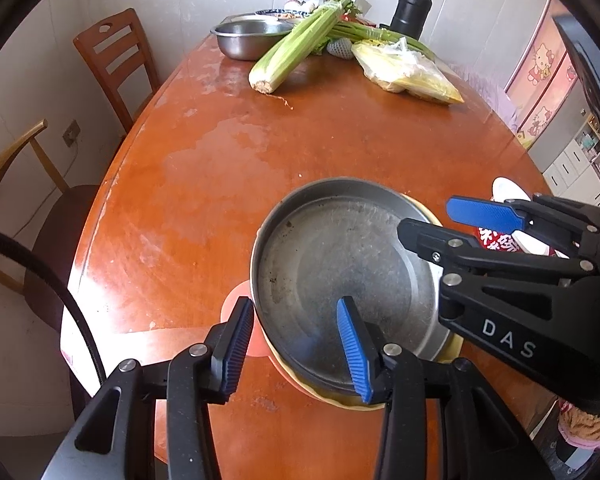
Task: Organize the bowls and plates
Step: 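Open the left tool and withdraw it from the steel pan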
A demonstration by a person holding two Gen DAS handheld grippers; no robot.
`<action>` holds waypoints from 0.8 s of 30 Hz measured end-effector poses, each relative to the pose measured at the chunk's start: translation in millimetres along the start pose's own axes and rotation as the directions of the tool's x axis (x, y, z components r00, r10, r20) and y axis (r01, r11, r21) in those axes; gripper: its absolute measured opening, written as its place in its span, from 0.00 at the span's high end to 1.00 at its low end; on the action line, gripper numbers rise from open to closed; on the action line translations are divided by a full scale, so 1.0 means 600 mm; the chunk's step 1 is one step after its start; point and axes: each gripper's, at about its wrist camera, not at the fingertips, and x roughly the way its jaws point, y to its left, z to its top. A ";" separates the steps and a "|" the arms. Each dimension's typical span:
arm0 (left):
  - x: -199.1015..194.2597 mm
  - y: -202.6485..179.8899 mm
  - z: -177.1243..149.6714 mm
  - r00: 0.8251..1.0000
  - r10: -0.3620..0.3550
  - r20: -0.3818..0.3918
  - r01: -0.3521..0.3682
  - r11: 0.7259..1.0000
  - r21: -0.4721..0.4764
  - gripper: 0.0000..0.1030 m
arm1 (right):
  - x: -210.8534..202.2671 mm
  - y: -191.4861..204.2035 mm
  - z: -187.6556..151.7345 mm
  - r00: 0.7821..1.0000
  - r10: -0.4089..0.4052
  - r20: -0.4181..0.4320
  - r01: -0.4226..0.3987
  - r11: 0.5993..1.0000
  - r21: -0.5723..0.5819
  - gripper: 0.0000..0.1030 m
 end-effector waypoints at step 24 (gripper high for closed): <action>-0.095 -0.031 -0.010 0.983 -0.032 0.178 0.025 0.999 0.042 0.51 | -0.137 -0.072 -0.066 0.976 -0.077 0.203 0.037 0.980 0.196 0.47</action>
